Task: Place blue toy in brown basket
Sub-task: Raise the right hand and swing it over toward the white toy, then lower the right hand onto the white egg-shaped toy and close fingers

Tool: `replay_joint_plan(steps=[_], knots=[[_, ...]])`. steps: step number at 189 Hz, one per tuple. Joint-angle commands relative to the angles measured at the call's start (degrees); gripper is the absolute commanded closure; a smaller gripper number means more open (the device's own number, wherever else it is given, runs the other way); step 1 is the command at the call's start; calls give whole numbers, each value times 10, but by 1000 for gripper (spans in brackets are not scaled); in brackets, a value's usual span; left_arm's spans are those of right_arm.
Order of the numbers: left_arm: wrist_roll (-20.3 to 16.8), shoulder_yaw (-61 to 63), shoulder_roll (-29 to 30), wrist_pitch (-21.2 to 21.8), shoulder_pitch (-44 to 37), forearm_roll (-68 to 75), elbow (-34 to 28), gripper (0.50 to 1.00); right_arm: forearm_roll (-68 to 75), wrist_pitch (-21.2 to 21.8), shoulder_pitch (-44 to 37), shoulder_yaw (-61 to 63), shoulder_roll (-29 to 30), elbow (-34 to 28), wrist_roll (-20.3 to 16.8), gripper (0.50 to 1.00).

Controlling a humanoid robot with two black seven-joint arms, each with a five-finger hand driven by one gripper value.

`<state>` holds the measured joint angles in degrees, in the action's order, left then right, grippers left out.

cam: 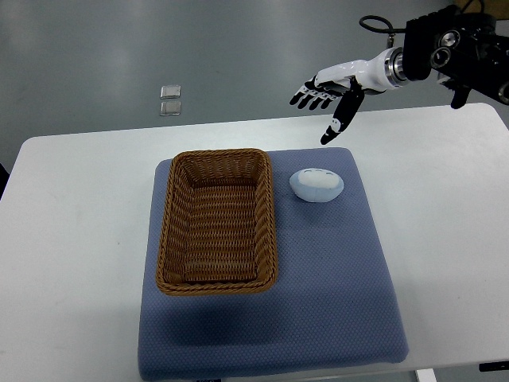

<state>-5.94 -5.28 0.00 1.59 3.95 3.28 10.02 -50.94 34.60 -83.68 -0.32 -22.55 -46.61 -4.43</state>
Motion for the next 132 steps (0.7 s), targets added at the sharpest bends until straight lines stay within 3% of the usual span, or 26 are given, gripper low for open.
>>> replay_joint_plan(steps=[1,28,99,132], knots=[[0,0,0,0,0,1,0,500,0,4,-52,-75,24,-8,-43,589],[1,0,0,0,0,1,1,500,8,4,-61,-85,46,-14,-80,589],[0,0,0,0,0,1,2,500,67,4,-18,-82,53,-33,-80,591],[1,0,0,0,0,1,2,500,57,-34,18,-82,71,-30,-77,593]])
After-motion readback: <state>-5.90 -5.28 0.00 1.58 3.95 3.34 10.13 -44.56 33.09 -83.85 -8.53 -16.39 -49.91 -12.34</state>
